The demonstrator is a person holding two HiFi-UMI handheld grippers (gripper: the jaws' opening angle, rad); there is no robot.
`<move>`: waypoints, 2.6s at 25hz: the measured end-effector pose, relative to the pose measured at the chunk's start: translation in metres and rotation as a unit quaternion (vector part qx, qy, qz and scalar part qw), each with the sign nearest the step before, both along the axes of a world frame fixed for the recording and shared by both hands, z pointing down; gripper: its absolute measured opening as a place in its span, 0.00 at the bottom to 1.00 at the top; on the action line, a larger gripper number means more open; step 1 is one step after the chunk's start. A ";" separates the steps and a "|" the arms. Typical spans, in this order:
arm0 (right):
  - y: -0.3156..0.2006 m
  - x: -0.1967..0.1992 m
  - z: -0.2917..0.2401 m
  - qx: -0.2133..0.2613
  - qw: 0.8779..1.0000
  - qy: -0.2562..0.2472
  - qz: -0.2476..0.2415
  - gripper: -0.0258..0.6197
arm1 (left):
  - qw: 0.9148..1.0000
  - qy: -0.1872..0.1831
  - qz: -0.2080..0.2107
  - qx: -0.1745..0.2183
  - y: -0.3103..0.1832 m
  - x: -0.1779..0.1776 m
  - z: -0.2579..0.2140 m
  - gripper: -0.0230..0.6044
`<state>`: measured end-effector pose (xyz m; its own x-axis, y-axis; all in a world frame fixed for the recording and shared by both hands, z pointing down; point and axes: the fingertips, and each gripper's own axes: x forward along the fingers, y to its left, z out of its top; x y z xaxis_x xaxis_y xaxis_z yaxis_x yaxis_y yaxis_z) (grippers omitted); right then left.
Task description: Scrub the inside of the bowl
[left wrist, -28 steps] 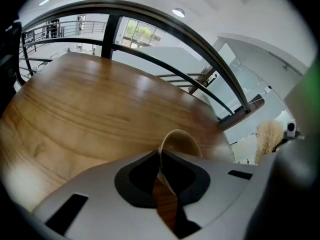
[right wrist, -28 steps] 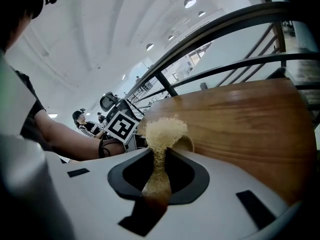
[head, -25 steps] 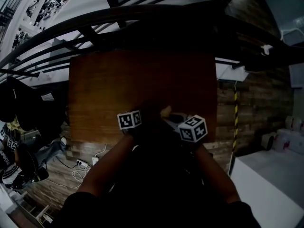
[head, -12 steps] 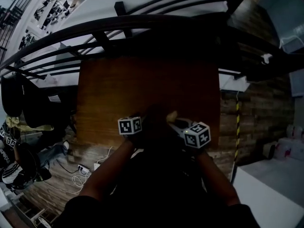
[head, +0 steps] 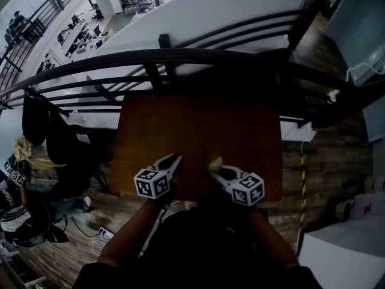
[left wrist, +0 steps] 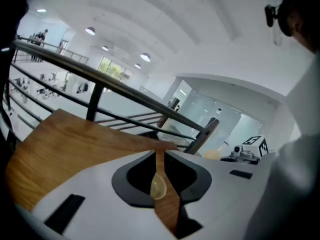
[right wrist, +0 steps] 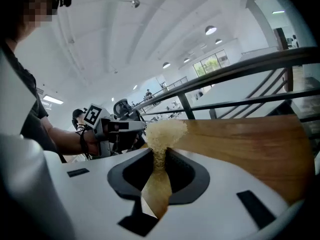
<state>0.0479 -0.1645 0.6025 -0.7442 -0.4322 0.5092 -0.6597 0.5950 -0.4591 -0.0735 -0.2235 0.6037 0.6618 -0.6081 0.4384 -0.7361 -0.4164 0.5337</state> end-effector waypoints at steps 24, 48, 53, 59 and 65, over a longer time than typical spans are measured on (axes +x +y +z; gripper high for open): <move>0.110 0.025 -0.158 0.173 0.982 -0.072 -0.016 0.16 | 0.984 0.061 0.070 0.149 0.163 0.070 -0.155 0.03; 0.297 0.107 -0.153 0.170 0.980 -0.087 -0.058 0.16 | 0.988 0.036 0.036 0.147 0.361 0.164 -0.157 0.03; 0.322 0.084 -0.163 0.180 0.979 -0.080 -0.054 0.16 | 0.984 0.035 0.050 0.166 0.384 0.148 -0.171 0.03; 0.368 0.048 -0.171 0.189 0.979 -0.075 -0.032 0.16 | 0.981 0.039 0.067 0.177 0.431 0.112 -0.181 0.03; 0.418 0.023 -0.165 0.190 0.979 -0.070 -0.013 0.16 | 0.979 0.042 0.080 0.183 0.481 0.080 -0.179 0.03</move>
